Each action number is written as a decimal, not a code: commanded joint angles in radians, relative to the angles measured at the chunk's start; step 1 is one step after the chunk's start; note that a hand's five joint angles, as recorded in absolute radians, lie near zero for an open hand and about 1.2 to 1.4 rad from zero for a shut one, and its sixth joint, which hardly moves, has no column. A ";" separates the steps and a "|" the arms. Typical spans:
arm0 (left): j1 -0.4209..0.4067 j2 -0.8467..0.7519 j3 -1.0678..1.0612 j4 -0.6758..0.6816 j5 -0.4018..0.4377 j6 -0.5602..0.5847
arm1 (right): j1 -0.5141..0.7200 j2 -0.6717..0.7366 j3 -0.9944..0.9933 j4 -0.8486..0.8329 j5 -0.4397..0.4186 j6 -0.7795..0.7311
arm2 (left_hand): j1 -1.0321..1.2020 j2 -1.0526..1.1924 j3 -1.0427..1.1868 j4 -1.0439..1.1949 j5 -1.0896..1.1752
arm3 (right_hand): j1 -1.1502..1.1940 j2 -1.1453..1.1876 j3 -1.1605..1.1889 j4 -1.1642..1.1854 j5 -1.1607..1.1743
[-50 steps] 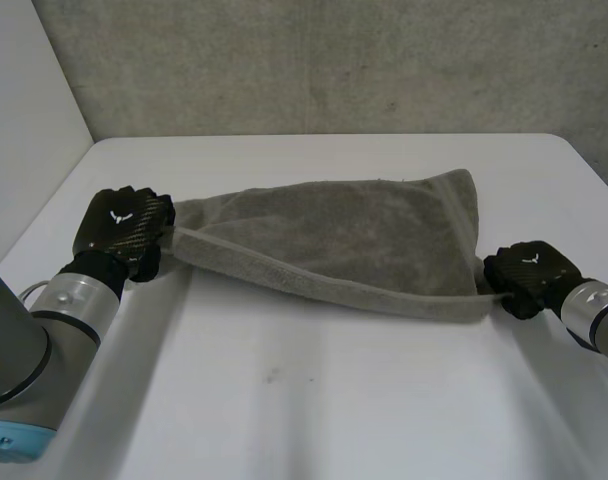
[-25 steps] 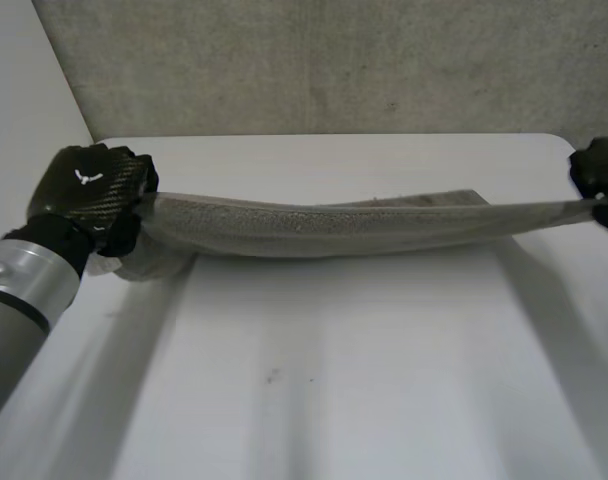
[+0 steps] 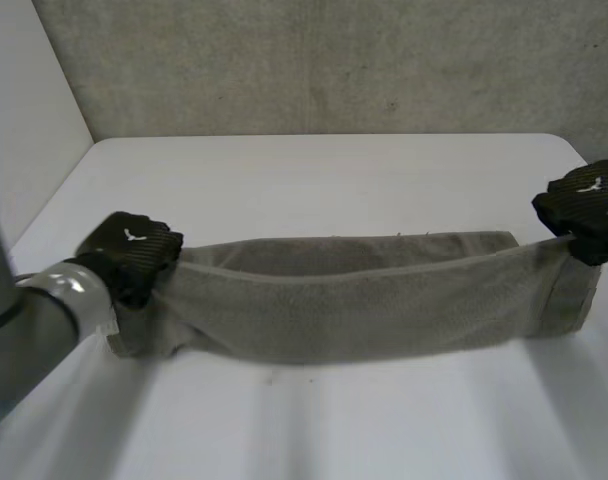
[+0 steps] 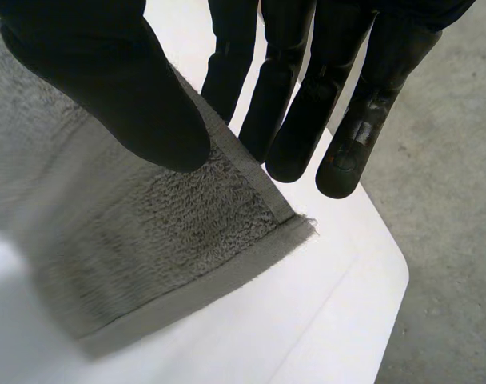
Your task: Fold the laundry
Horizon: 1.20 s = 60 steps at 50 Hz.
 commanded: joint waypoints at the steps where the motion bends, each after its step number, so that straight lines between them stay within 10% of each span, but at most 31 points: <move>1: -0.004 -0.245 0.154 0.078 -0.004 -0.006 | 0.115 0.253 -0.131 -0.175 0.089 0.011 | 0.217 0.183 0.180 0.179 0.191 | 0.419 0.220 0.209 0.204 0.233; 17: -0.021 -0.645 0.651 0.244 -0.013 0.000 | 0.209 0.578 -0.324 -0.611 0.294 0.051 | 0.217 0.183 0.180 0.179 0.191 | 0.419 0.220 0.209 0.204 0.233; 19: -0.024 -0.659 0.668 0.243 -0.015 0.000 | 0.218 0.588 -0.324 -0.634 0.284 0.052 | 0.025 -0.008 -0.012 -0.013 0.000 | 0.244 0.045 0.034 0.029 0.057; 20: -0.024 -0.659 0.668 0.243 -0.015 0.000 | 0.231 0.594 -0.320 -0.659 0.271 0.051 | 0.023 -0.010 -0.014 -0.014 -0.002 | -0.448 -0.647 -0.658 -0.662 -0.634; 21: -0.027 -0.665 0.669 0.242 -0.019 0.000 | 0.241 0.600 -0.318 -0.682 0.270 0.054 | -0.642 -0.676 -0.679 -0.680 -0.668 | -0.803 -1.002 -1.012 -1.017 -0.989; 22: -0.032 -0.663 0.665 0.243 -0.021 0.000 | 0.241 0.600 -0.318 -0.682 0.270 0.054 | -1.005 -1.039 -1.042 -1.043 -1.030 | -0.803 -1.002 -1.012 -1.017 -0.989; 35: -0.066 -0.432 0.446 0.247 -0.030 -0.011 | 0.230 0.407 -0.209 -0.646 0.241 0.247 | -1.005 -1.039 -1.042 -1.043 -1.030 | -0.803 -1.002 -1.012 -1.017 -0.989; 48: -0.081 -0.111 0.061 0.340 -0.021 -0.069 | 0.040 0.212 -0.039 -0.124 0.049 0.325 | -1.005 -1.039 -1.042 -1.043 -1.030 | -0.803 -1.002 -1.012 -1.017 -0.989; 60: -0.064 -0.056 -0.114 0.509 -0.016 -0.224 | -0.077 0.227 0.143 -0.249 0.026 0.319 | -1.005 -1.039 -1.042 -1.043 -1.030 | -0.658 -0.857 -0.867 -0.872 -0.844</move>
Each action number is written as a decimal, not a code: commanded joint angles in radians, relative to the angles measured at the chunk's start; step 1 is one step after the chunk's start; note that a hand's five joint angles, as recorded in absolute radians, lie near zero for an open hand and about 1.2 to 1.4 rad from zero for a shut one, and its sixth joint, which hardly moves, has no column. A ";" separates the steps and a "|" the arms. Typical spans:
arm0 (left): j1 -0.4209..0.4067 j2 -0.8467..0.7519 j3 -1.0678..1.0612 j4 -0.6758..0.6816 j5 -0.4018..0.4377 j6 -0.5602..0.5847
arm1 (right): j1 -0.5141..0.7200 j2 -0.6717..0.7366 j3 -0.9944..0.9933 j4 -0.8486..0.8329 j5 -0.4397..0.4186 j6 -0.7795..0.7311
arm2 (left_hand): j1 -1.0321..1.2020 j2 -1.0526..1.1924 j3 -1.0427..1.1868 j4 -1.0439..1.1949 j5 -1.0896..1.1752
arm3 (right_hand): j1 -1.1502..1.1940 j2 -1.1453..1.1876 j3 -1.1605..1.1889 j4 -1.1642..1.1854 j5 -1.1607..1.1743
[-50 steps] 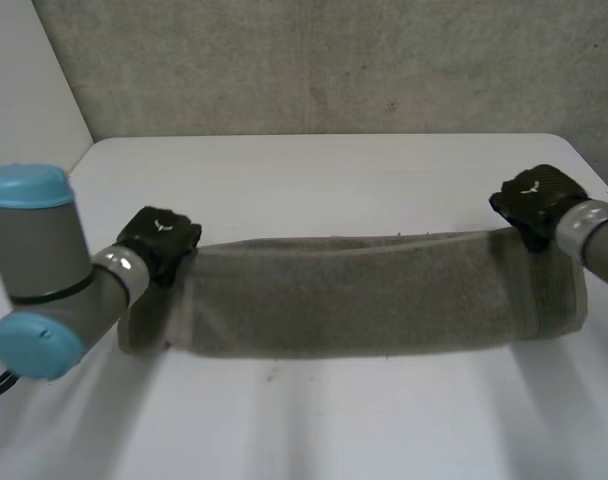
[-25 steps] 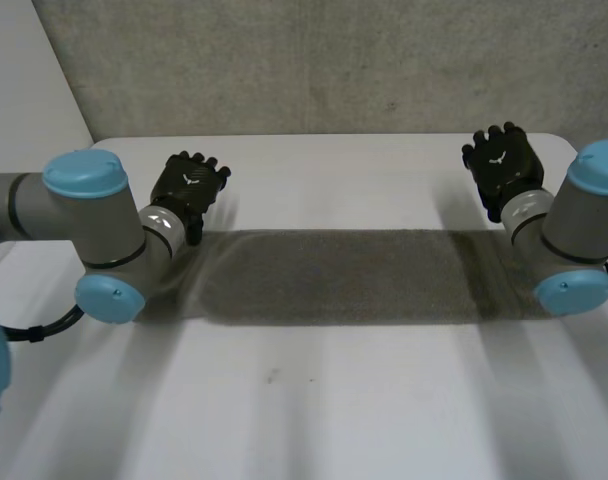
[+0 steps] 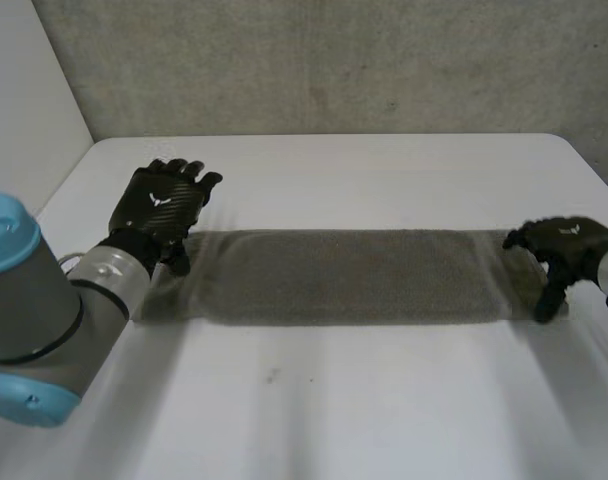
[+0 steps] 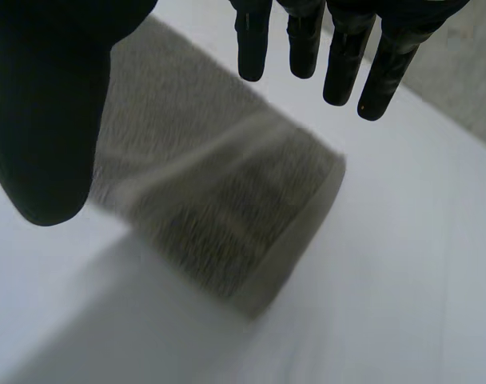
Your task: Fold the laundry
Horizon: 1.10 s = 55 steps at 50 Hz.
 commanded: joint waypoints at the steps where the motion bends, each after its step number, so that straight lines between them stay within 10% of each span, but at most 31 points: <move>1: 0.009 0.009 -0.068 0.082 0.002 -0.076 | -0.077 0.027 0.127 -0.167 -0.021 -0.005 | 0.002 0.009 0.008 0.006 -0.025 | 0.143 0.129 0.138 0.120 0.107; 21: 0.027 0.012 -0.083 0.086 0.003 -0.079 | -0.105 0.121 0.164 -0.369 -0.035 -0.018 | 0.002 0.009 0.008 0.006 -0.025 | 0.663 0.649 0.658 0.640 0.627; 23: 0.027 0.012 -0.083 0.086 0.002 -0.079 | -0.105 0.122 0.161 -0.370 -0.038 -0.019 | 0.002 0.009 0.008 0.006 -0.025 | 1.138 1.124 1.133 1.115 1.102; 41: 0.027 0.018 -0.088 0.086 0.002 -0.081 | -0.245 0.079 0.023 -0.360 0.050 -0.148 | 0.002 0.009 0.008 0.006 -0.025 | 1.184 1.170 1.179 1.161 1.149; 55: 0.046 0.064 -0.088 0.086 -0.007 -0.083 | 0.265 0.024 -0.201 -0.386 0.044 -0.053 | 0.002 0.009 0.008 0.006 -0.025 | 1.184 1.170 1.179 1.161 1.149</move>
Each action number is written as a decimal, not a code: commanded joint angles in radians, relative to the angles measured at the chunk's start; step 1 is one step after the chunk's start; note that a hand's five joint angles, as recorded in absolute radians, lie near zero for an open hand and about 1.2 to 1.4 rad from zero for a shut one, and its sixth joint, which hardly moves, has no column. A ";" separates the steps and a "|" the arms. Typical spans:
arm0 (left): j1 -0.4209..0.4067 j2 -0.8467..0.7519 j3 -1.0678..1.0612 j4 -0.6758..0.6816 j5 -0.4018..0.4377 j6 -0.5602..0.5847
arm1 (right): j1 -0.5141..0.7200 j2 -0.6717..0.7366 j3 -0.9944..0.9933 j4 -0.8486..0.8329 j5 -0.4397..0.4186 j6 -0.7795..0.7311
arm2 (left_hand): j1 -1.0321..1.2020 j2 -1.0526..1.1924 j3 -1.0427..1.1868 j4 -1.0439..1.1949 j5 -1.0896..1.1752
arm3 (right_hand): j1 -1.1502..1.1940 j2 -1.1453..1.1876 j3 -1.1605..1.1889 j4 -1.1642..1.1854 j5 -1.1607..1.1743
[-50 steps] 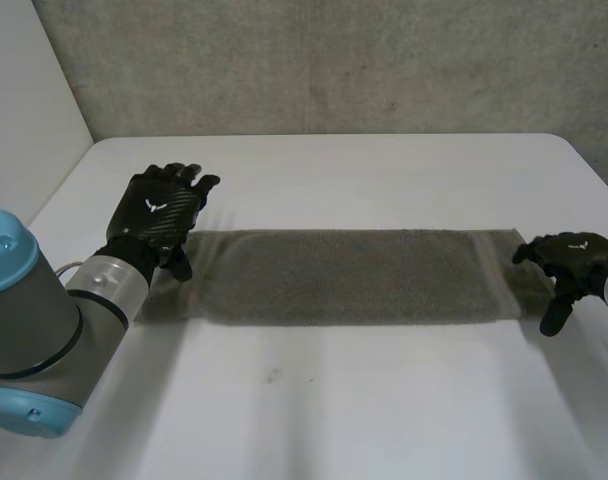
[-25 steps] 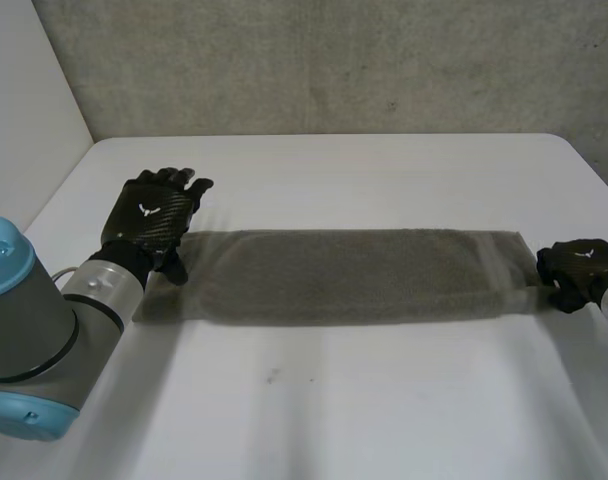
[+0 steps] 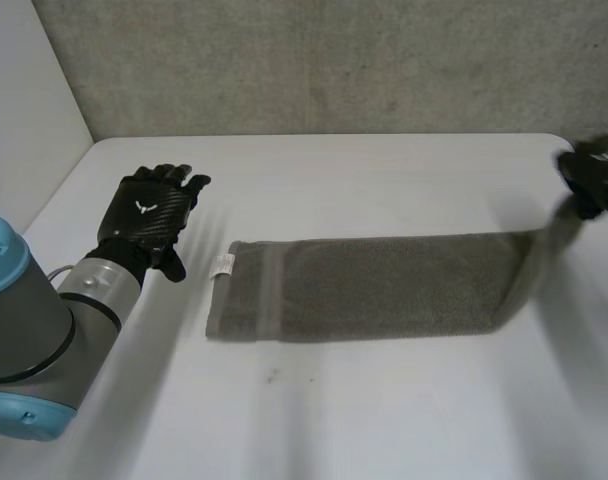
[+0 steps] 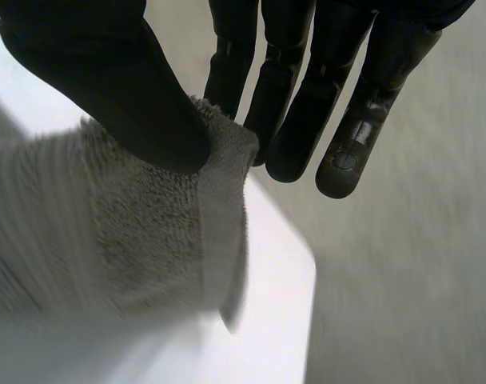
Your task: Fold the laundry
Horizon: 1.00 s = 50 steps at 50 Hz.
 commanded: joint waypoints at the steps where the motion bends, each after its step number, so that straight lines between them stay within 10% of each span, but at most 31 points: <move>1: 0.015 0.036 -0.001 0.000 -0.006 -0.001 | 0.333 0.031 -0.142 -0.038 -0.004 0.028 | 0.002 0.010 0.008 0.007 -0.025 | 0.449 0.221 0.211 0.204 0.239; 10: 0.087 0.105 -0.001 0.000 -0.010 -0.007 | 0.680 0.248 -0.259 -0.183 -0.072 0.029 | 0.002 0.010 0.008 0.007 -0.025 | 0.449 0.221 0.211 0.204 0.239; 22: 0.103 0.112 -0.004 -0.003 -0.004 -0.093 | 0.840 0.450 -0.284 -0.187 -0.106 0.029 | 0.002 0.010 0.008 0.007 -0.025 | 0.374 0.147 0.137 0.130 0.165; 26: 0.093 0.109 -0.011 -0.002 0.002 -0.096 | 0.837 0.407 -0.270 -0.181 -0.041 0.035 | 0.002 0.010 0.008 0.007 -0.025 | -0.773 -1.001 -1.011 -1.017 -0.982; 39: -0.069 0.027 0.025 0.010 0.007 -0.142 | 0.624 0.053 -0.031 -0.047 0.091 0.412 | 0.002 0.010 0.008 0.007 -0.025 | -0.773 -1.001 -1.011 -1.017 -0.982; 50: -0.164 -0.281 0.203 -0.017 -0.009 -0.147 | 0.423 0.037 0.207 0.023 0.085 0.479 | 0.035 0.043 0.041 0.040 0.008 | -0.773 -1.001 -1.011 -1.017 -0.982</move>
